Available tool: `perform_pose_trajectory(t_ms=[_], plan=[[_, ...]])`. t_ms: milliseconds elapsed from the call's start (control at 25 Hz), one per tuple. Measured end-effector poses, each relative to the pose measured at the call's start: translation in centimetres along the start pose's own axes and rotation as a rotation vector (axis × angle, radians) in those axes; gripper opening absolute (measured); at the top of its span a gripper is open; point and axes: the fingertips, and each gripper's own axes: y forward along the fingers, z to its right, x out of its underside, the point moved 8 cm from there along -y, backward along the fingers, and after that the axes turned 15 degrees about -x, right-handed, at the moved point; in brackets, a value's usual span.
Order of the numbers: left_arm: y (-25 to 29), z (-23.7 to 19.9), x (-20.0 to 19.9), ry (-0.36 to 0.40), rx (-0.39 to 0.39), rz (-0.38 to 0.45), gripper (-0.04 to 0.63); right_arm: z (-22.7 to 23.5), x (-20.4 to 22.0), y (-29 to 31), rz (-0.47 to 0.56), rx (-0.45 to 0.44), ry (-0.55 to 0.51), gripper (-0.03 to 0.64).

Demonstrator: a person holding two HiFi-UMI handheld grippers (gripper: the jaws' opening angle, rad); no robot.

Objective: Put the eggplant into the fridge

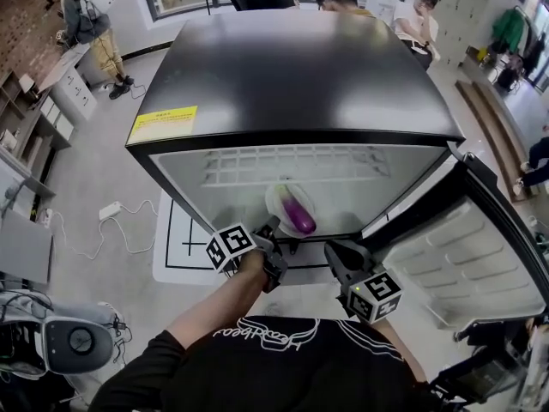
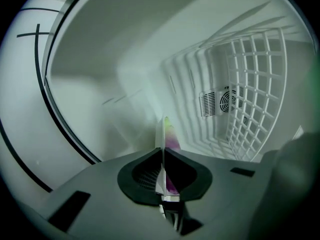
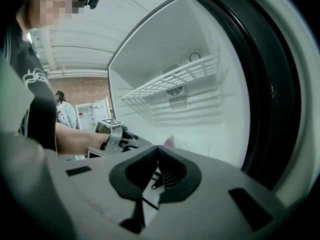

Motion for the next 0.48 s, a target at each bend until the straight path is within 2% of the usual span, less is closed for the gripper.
perform_pose_trajectory(t_ms=[480], plan=[[2.9,1.1,-0.9,0.024,-0.096,0.007,0.021,0.6,0.2,0.1,0.04,0.053,0.039,0.006]])
